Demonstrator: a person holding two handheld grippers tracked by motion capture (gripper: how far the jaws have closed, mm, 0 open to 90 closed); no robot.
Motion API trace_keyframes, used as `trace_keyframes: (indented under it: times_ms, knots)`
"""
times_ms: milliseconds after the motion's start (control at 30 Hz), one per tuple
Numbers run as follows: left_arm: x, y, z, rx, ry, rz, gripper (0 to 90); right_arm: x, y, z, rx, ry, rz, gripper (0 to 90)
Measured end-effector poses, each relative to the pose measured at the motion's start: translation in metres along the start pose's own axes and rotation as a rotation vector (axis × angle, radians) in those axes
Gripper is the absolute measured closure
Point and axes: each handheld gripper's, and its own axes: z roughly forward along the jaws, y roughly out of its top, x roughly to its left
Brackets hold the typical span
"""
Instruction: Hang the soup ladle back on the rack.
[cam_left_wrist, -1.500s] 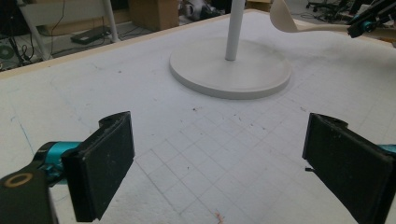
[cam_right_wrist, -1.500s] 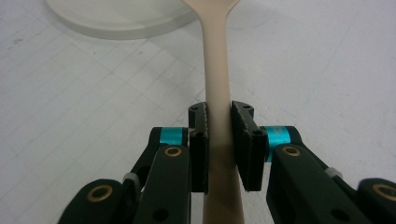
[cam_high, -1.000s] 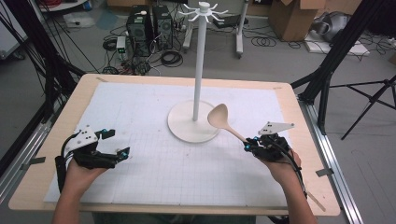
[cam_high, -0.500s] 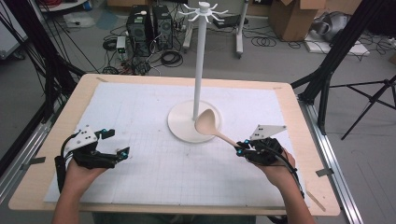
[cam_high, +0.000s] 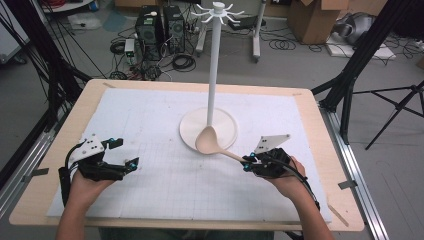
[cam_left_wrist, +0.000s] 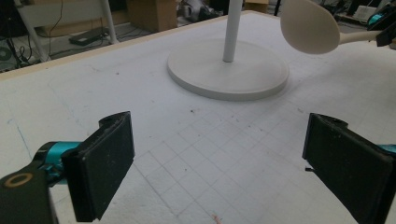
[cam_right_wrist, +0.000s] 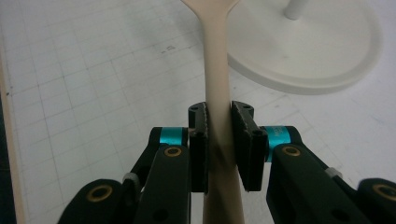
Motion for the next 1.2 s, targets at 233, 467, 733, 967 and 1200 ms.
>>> trace_keyframes:
  times_ms: [233,467,733,967,1200]
  knots:
    - [0.000,0.000,0.001,0.004,0.000,0.002,9.5,0.008,0.007,0.023,0.016,0.106,-0.097,77.5]
    - [0.001,0.000,0.000,-0.001,0.004,-0.001,9.5,0.013,0.013,0.044,0.031,0.173,-0.151,77.5]
    - [0.001,0.000,-0.001,-0.003,0.003,-0.002,9.5,0.019,0.016,0.062,0.051,0.216,-0.176,77.4]
    - [0.001,0.000,-0.002,-0.006,0.004,-0.001,9.5,0.019,0.007,0.077,0.076,0.236,-0.172,77.2]
    - [0.002,0.000,-0.002,-0.005,0.007,0.001,9.5,0.017,0.000,0.080,0.060,0.250,-0.141,68.8]
